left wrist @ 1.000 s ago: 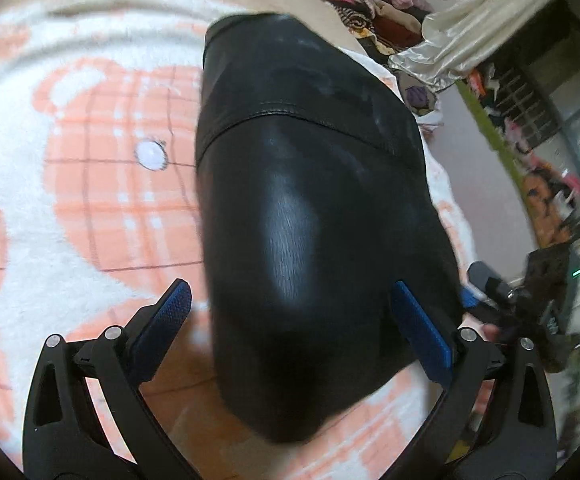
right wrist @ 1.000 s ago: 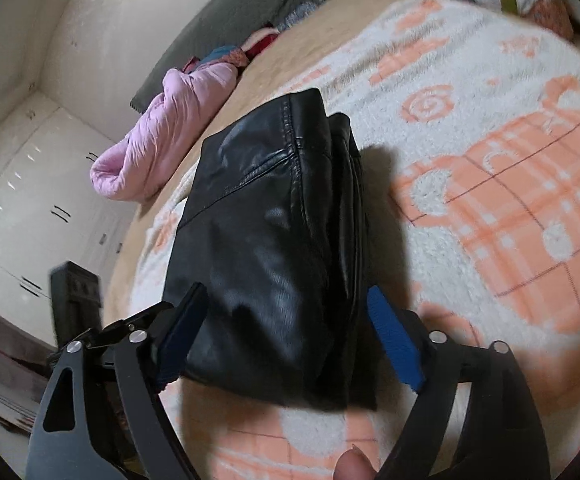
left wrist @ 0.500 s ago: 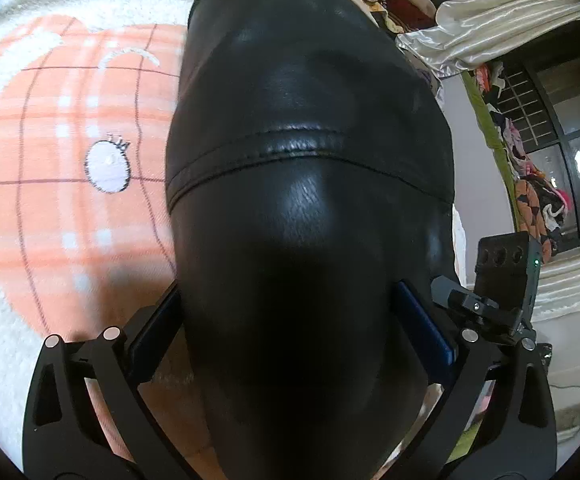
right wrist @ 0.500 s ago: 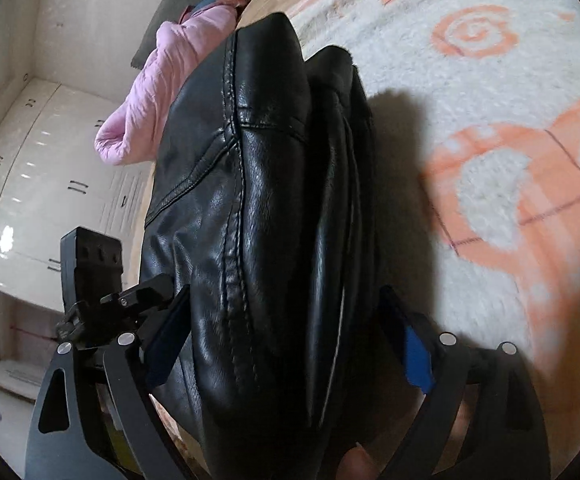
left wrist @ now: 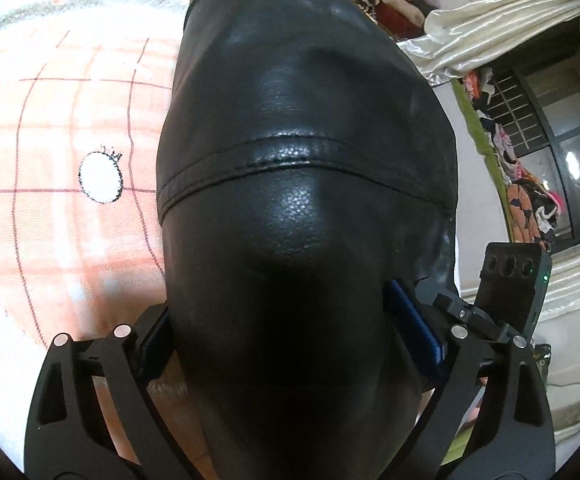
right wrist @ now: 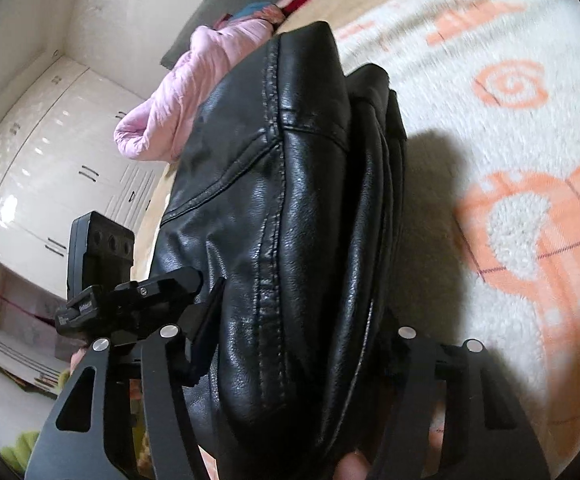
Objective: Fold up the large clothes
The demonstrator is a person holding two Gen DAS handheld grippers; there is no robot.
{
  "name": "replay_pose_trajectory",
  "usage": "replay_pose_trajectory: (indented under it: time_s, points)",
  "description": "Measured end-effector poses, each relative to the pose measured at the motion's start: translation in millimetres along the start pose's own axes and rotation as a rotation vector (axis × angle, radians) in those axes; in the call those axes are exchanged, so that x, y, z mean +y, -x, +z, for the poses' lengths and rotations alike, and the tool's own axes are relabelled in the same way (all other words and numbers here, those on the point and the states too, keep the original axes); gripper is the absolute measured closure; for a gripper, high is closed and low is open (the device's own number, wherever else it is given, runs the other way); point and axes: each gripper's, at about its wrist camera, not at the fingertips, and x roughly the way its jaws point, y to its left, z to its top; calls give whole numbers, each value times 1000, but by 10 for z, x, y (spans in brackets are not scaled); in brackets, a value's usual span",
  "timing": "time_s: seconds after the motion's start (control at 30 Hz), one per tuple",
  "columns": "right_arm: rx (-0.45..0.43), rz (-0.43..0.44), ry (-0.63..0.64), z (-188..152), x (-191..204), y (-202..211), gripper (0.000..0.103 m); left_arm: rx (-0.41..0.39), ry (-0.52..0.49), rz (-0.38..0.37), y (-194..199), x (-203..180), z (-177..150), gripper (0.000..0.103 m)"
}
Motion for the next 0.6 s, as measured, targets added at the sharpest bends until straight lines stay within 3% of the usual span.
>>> replay_pose_trajectory:
  time_s: [0.3, 0.6]
  points:
    - [-57, -13, 98, -21, 269, -32, 48, -41, 5, 3, 194, 85, 13, 16]
    - [-70, -11, 138, 3, 260, -291, 49, -62, 44, 48, 258, 320, 126, 16]
